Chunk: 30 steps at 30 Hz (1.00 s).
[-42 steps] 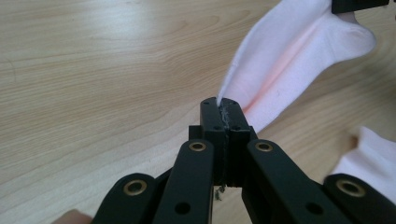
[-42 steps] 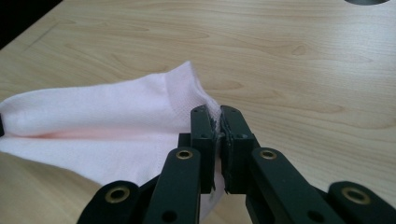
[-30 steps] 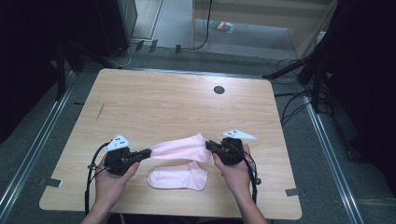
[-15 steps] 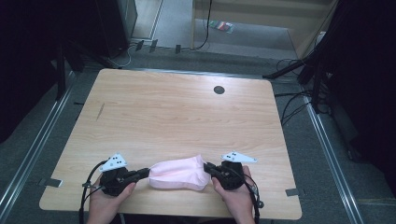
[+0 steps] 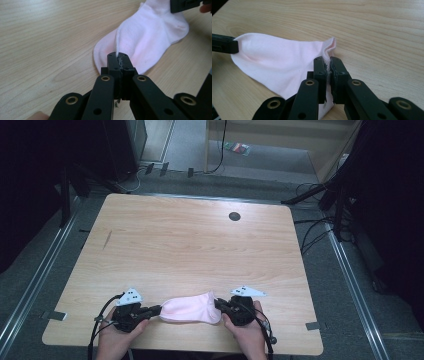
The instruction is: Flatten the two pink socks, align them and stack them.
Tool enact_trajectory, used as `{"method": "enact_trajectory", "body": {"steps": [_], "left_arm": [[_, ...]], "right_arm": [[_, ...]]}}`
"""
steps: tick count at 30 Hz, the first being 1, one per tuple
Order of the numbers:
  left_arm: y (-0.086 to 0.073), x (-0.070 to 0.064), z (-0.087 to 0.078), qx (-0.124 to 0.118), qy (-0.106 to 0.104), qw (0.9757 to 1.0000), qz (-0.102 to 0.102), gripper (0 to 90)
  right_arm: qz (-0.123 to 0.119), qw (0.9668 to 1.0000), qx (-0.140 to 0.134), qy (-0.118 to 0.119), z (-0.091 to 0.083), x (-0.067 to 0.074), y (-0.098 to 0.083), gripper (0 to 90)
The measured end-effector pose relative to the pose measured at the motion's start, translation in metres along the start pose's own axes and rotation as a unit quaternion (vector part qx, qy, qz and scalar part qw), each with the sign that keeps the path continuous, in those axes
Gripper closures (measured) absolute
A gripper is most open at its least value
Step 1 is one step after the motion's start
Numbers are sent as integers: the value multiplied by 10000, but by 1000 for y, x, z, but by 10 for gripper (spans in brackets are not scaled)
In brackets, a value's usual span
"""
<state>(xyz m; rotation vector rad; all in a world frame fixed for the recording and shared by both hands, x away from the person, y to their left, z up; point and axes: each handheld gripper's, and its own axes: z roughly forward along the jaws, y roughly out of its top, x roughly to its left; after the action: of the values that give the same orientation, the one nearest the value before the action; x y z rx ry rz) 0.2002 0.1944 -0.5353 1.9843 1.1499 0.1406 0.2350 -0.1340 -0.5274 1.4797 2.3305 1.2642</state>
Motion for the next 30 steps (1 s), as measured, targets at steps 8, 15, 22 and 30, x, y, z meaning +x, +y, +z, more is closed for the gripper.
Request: {"method": "enact_trajectory", "body": {"steps": [8,15,22,30], "left_arm": [[-3,2,5,154,91,9998,99,900],[1,0,-15,-694,240,9973,44,682],[5,-16,7,-374,141,9974,600,846],[-8,-4,13,-72,18,9939,1102,726]], "right_arm": [[-56,10000,55,-18,7,-4,-5,838],[-75,9991,-407,-5,-8,3,0,649],[-496,9985,-191,162,4,29,-3,764],[-260,9996,107,-23,19,9,-14,880]]}}
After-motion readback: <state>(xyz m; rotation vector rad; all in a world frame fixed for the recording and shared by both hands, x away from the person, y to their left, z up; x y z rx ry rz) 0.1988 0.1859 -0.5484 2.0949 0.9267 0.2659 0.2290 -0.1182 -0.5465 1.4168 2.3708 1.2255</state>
